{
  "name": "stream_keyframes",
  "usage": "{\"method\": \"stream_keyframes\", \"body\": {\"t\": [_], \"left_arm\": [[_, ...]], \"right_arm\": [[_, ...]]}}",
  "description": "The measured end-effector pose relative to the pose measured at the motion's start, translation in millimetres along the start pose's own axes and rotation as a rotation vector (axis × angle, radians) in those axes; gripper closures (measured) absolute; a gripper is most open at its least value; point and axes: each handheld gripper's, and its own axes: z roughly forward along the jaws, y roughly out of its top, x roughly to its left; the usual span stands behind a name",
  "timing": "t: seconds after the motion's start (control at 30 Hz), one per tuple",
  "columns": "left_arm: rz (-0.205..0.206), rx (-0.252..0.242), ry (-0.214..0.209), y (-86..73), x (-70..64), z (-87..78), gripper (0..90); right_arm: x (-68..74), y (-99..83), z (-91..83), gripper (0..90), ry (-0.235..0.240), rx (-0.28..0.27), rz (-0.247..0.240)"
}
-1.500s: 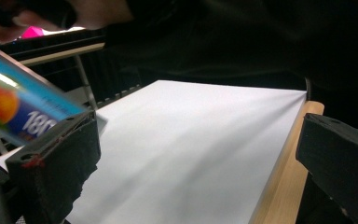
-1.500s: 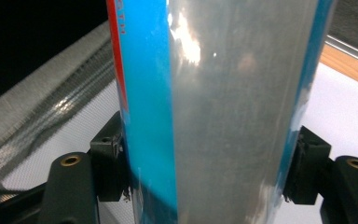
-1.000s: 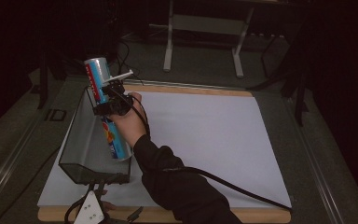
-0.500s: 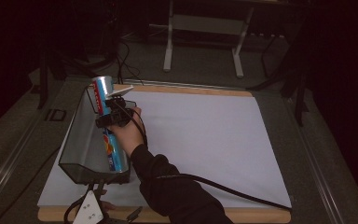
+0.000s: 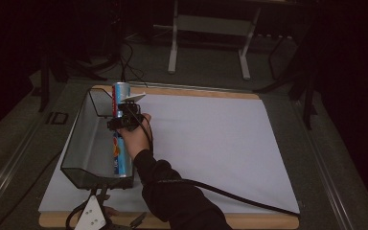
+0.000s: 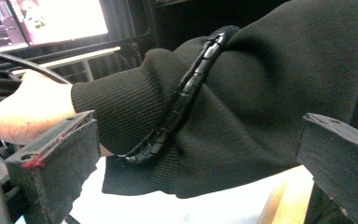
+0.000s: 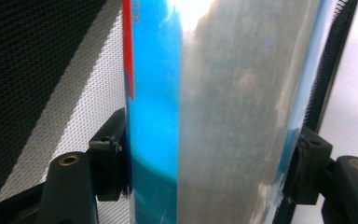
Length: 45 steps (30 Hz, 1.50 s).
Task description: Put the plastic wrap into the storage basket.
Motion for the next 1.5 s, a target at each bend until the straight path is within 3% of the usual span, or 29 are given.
{"method": "stream_keyframes", "body": {"t": [0.47,0.67,0.77,1.0,1.17,1.5], "left_arm": [[-0.007,0.001,-0.009,-0.5,0.6,0.6,0.6],[-0.009,0.000,-0.011,-0.4,0.7,0.9,0.6],[-0.008,0.002,-0.015,-0.4,0.7,1.3,0.6],[-0.009,0.004,-0.017,-0.6,0.9,2.0,0.6],[-0.011,0.003,-0.019,-0.5,1.0,2.3,0.6],[-0.014,0.009,-0.018,-1.0,0.7,3.8,0.6]], "right_arm": [[-6.4,1.0,24.2,30.0,-0.014,0.043,0.026],[-4.7,0.0,24.9,29.1,-0.022,0.030,0.001],[-3.6,0.8,24.6,27.4,-0.037,0.032,-0.033],[1.9,4.1,11.7,13.8,-0.050,0.010,-0.141],[-1.1,4.0,-0.4,12.4,-0.073,0.005,-0.210],[-19.5,-1.7,-39.0,12.9,-0.119,-0.073,-0.323]]}}
